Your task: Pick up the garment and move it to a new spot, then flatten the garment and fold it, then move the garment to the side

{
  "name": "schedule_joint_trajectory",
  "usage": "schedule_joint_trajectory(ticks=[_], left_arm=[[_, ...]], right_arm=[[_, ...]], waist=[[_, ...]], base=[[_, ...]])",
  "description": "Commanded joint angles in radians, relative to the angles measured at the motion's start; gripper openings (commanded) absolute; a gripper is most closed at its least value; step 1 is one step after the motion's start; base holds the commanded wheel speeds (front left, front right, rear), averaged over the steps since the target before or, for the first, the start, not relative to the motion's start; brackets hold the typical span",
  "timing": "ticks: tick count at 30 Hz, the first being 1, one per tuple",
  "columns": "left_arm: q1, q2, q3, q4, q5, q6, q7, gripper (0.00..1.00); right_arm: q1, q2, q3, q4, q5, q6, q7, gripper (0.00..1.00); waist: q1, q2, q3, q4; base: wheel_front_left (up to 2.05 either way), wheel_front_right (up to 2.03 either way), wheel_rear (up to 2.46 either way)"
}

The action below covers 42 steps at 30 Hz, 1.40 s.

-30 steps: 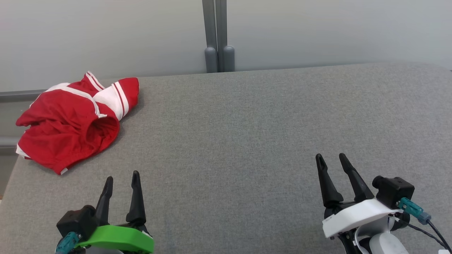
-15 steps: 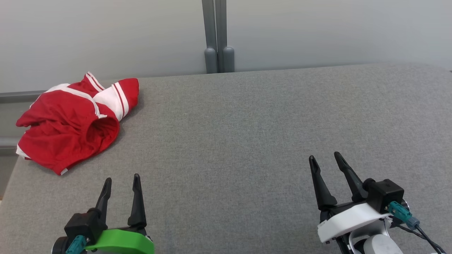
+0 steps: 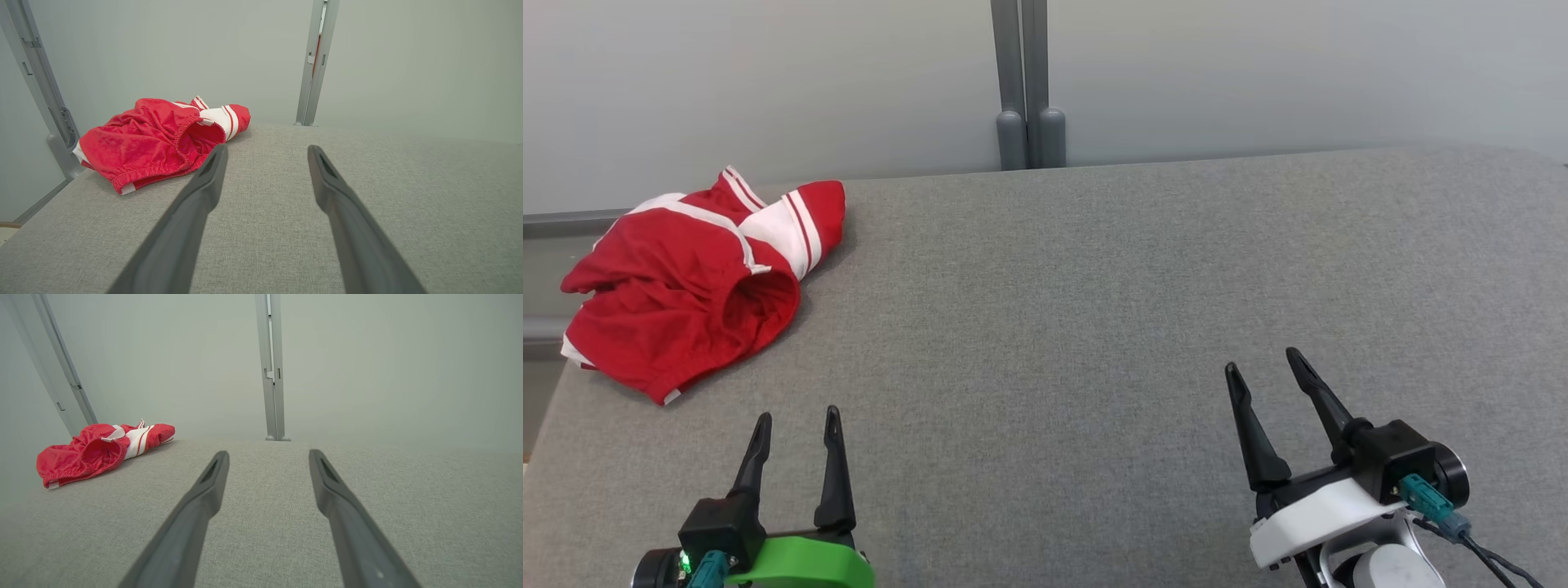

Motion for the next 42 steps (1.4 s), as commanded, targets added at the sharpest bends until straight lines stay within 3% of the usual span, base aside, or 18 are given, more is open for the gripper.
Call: schedule_joint_trajectory(ticks=[1, 16, 42], left_arm=[[0.014, 0.007, 0.005, 0.002, 0.018, 0.006, -0.009, 1.00], [0.019, 0.007, 0.003, 0.020, 0.092, 0.000, -0.036, 1.00], [0.008, 0.007, -0.007, 0.040, 0.065, 0.008, -0.033, 1.00]], right_arm=[[0.008, -0.004, 0.004, -0.007, -0.021, 0.001, -0.011, 1.00], [0.014, -0.005, 0.015, 0.020, -0.074, 0.001, -0.036, 1.00], [0.008, -0.005, -0.004, 0.060, -0.017, 0.001, -0.034, 1.00]], waist=[[0.0000, 0.0000, 0.000, 0.001], [0.0000, 0.0000, -0.004, 0.006], [0.0000, 0.0000, -0.005, 0.008]], base=[[0.00, 0.00, 0.00], [0.00, 0.00, 0.00], [0.00, 0.00, 0.00]])
